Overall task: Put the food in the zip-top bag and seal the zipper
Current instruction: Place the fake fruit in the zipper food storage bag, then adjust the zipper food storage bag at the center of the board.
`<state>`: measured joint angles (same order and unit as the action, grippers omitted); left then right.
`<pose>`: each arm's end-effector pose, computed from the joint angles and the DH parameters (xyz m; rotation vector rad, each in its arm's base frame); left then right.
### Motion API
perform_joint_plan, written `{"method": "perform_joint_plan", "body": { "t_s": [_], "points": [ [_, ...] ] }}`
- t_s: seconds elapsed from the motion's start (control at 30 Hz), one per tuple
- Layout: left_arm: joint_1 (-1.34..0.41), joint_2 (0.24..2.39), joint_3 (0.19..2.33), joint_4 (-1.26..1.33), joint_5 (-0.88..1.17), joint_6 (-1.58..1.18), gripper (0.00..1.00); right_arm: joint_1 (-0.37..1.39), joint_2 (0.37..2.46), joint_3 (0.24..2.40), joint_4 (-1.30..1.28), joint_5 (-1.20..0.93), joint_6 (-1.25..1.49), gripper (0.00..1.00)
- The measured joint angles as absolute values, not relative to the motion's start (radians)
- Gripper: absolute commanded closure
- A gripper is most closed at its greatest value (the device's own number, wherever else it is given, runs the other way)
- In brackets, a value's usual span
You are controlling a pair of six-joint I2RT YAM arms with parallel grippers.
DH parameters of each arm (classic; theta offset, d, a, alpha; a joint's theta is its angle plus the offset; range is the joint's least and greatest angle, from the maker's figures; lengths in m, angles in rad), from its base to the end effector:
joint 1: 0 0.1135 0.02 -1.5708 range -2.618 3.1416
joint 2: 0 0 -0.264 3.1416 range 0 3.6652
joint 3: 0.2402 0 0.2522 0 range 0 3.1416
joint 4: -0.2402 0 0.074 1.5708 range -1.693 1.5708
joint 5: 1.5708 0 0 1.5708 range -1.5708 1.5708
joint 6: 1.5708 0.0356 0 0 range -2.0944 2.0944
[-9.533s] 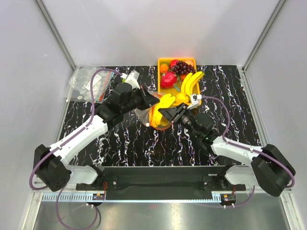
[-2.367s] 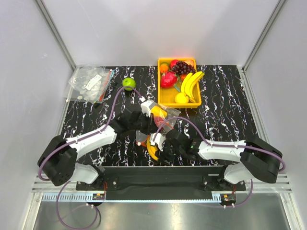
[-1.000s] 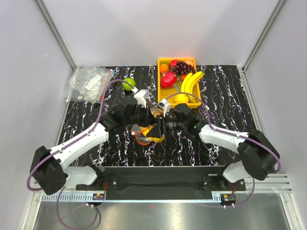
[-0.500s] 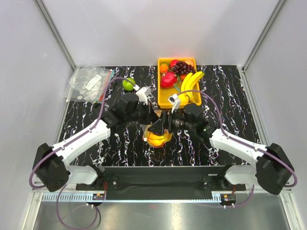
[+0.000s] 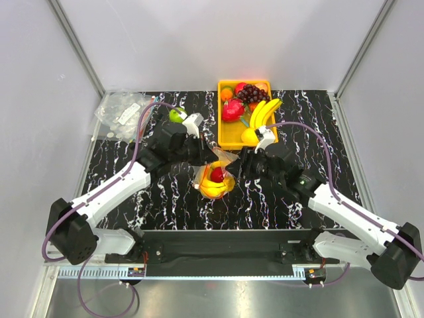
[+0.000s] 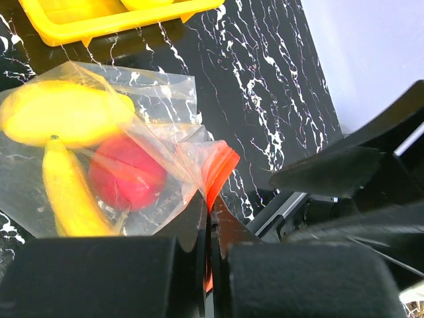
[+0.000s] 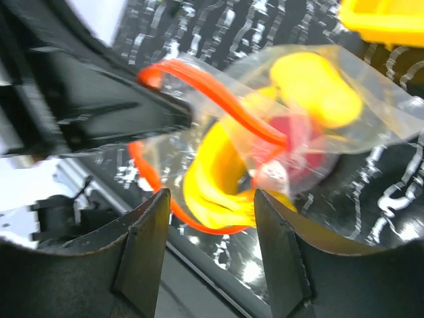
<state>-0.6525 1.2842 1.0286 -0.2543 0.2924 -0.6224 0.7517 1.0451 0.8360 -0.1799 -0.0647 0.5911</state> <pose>0.2257 -0.1854 0.3101 0.2266 2.2316 -1.0446 0.1744 0.1662 0.3082 -0.2120 2.0708 0.9212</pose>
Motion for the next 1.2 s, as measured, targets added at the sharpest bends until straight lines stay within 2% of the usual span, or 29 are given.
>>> {"method": "perform_joint_plan", "body": {
  "t_s": [0.1,0.13,0.2,0.23,0.43,0.53,0.73,1.03,1.1,1.2],
  "points": [
    [-0.653,1.284,1.029,-0.254,0.294,-0.622,1.00,0.752,1.063,0.832,-0.209,-0.036,0.583,0.48],
    [-0.653,1.284,1.029,-0.254,0.294,-0.622,1.00,0.752,1.076,0.832,-0.212,-0.033,0.580,0.47],
    [-0.653,1.284,1.032,-0.260,0.294,-0.622,1.00,0.752,1.111,0.831,-0.217,-0.029,0.580,0.41],
    [-0.653,1.284,1.034,-0.262,0.294,-0.622,1.00,0.752,1.132,0.831,-0.221,-0.028,0.580,0.35],
    [-0.644,1.283,1.040,-0.273,0.297,-0.622,1.00,0.752,1.151,0.746,-0.176,-0.031,0.599,0.36],
    [-0.636,1.283,1.040,-0.275,0.304,-0.622,1.00,0.752,1.136,0.667,-0.129,-0.038,0.630,0.21],
    [-0.632,1.283,1.040,-0.277,0.319,-0.622,1.00,0.752,1.132,0.551,0.032,-0.099,0.688,0.22],
    [-0.625,1.283,1.040,-0.276,0.339,-0.627,1.00,0.752,1.227,0.539,0.316,-0.210,0.770,0.25],
    [-0.623,1.283,1.040,-0.276,0.341,-0.627,1.00,0.752,1.242,0.539,0.356,-0.230,0.791,0.28],
    [-0.616,1.283,1.040,-0.276,0.342,-0.627,1.00,0.752,1.254,0.540,0.387,-0.255,0.824,0.53]
  ]
}}
